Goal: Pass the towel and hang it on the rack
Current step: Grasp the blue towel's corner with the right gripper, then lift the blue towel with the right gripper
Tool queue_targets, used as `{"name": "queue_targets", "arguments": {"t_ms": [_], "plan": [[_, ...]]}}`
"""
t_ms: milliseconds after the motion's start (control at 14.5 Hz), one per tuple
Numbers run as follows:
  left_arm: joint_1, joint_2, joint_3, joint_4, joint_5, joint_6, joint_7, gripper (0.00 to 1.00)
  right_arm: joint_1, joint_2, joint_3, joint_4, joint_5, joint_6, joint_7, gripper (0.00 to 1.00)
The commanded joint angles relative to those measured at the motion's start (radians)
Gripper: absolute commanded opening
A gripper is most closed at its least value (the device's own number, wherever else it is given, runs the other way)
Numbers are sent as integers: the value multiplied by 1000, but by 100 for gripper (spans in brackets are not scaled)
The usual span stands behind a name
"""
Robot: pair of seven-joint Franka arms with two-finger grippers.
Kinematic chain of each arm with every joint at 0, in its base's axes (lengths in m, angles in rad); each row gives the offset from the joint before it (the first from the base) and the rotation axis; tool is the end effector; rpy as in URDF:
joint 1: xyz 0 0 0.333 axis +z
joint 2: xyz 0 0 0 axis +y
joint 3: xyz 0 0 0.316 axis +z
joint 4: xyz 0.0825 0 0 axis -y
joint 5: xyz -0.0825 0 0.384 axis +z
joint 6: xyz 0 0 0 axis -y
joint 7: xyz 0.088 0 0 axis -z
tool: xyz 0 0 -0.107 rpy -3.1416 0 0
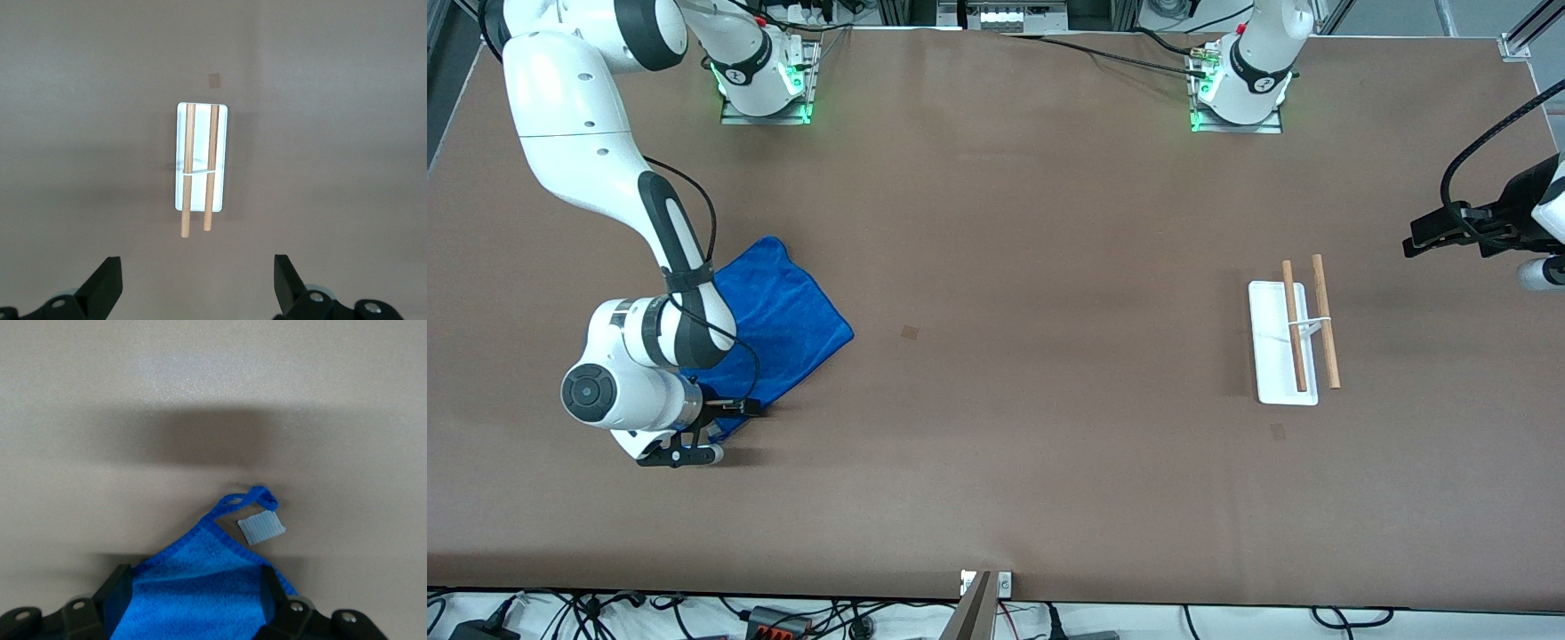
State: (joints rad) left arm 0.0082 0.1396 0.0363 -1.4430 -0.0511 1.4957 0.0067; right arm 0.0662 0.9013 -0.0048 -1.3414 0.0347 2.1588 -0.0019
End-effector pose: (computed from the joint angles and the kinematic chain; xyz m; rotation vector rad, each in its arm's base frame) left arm 0.5887 0.0189 0.5983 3.0900 0.0557 -0.1324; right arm 0.7281 0.0469 0.1760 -3.1163 -0.0694 0.1319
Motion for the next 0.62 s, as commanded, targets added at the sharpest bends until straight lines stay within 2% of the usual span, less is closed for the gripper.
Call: {"name": "queue_targets", "arguments": {"t_ms": [0, 69, 206, 550], "plan": [[9, -15, -4, -10, -16, -8, 6, 100, -3, 25, 2, 45, 16, -22, -18, 84], [9, -15, -4, -10, -16, -8, 6, 100, -3, 27, 2, 45, 16, -22, -18, 80], [9, -15, -4, -10, -16, -8, 6, 100, -2, 30, 2, 45, 14, -22, -23, 66], [9, -15, -4, -10, -16, -8, 6, 100, -3, 27, 2, 44, 14, -24, -58, 13]]}}
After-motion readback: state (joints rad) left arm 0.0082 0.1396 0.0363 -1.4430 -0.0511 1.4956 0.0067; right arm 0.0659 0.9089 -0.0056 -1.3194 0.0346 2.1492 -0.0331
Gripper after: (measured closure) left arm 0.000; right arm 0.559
